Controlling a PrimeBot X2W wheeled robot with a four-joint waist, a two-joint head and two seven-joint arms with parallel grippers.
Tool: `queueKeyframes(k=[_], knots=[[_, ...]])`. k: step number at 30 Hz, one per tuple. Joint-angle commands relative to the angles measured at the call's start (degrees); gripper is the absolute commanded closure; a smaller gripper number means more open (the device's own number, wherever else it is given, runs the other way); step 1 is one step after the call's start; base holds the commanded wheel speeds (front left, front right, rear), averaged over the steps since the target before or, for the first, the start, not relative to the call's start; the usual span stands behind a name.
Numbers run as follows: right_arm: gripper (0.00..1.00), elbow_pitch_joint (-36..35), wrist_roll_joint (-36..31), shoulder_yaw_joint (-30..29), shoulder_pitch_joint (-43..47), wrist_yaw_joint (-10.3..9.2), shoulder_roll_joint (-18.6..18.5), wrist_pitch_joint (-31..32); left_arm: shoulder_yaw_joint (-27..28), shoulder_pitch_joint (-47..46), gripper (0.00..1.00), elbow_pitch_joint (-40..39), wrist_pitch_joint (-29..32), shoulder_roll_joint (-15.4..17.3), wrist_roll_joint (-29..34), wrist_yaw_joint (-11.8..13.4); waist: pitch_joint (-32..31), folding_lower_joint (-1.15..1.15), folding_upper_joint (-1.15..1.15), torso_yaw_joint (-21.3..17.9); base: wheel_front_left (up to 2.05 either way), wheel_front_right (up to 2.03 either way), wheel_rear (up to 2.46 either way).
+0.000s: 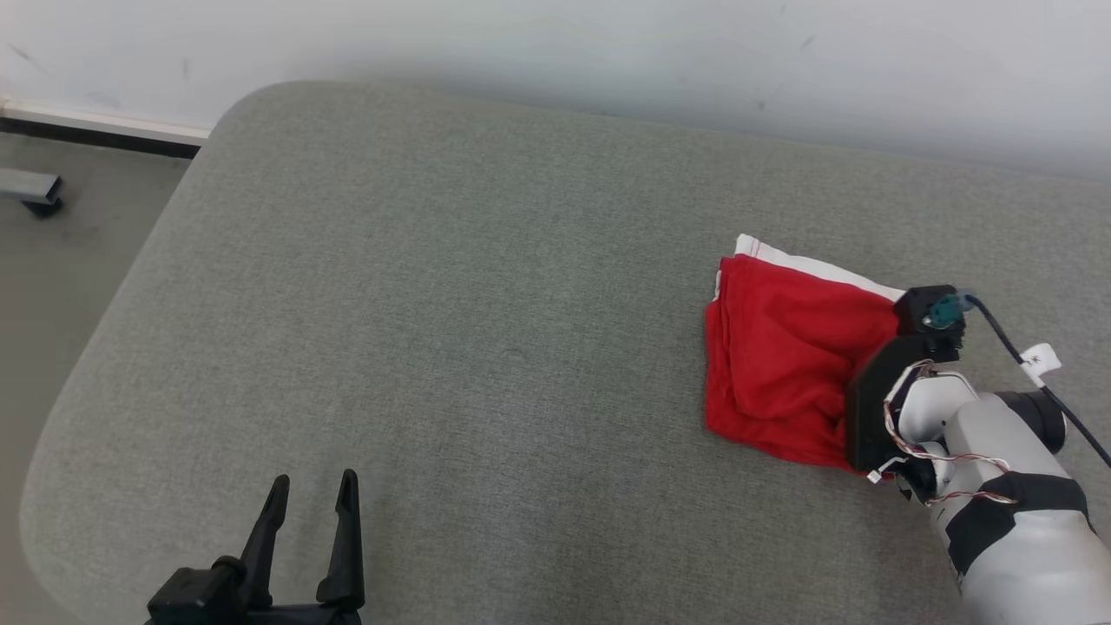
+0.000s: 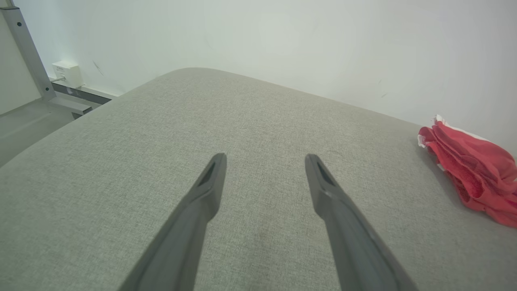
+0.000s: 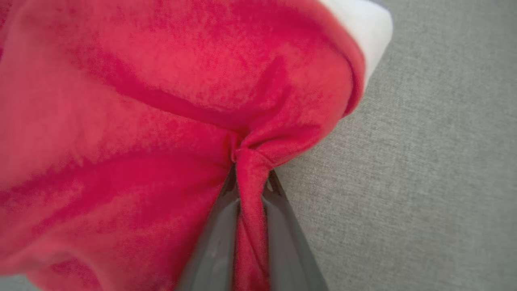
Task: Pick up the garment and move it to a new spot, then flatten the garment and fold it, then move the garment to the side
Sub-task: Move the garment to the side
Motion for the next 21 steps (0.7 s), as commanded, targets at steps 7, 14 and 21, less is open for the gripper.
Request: queueKeyframes(k=[7,14,21], knots=[[1.0,-4.69,-0.24,11.8,-0.02,-0.15,-4.47,2.15,0.23,0.35,0.0,-0.56,-0.05,-0.01,-0.5,0.12,-1.85,0.0,0.0,-4.14,0.0,0.0,0.0],[1.0,-18.75,7.11,26.04,-3.55,-0.15,-12.08,5.95,1.07,1.01,0.0,-1.84,-0.03,0.0,-0.65,0.48,-2.43,0.0,0.0,-10.43,0.0,0.0,0.0],[1.0,-33.72,15.44,36.42,-6.89,-0.15,-21.2,10.63,2.46,0.75,0.0,-3.42,-0.02,0.0,-0.61,0.52,-1.52,0.0,0.0,-17.64,0.0,0.0,0.0]])
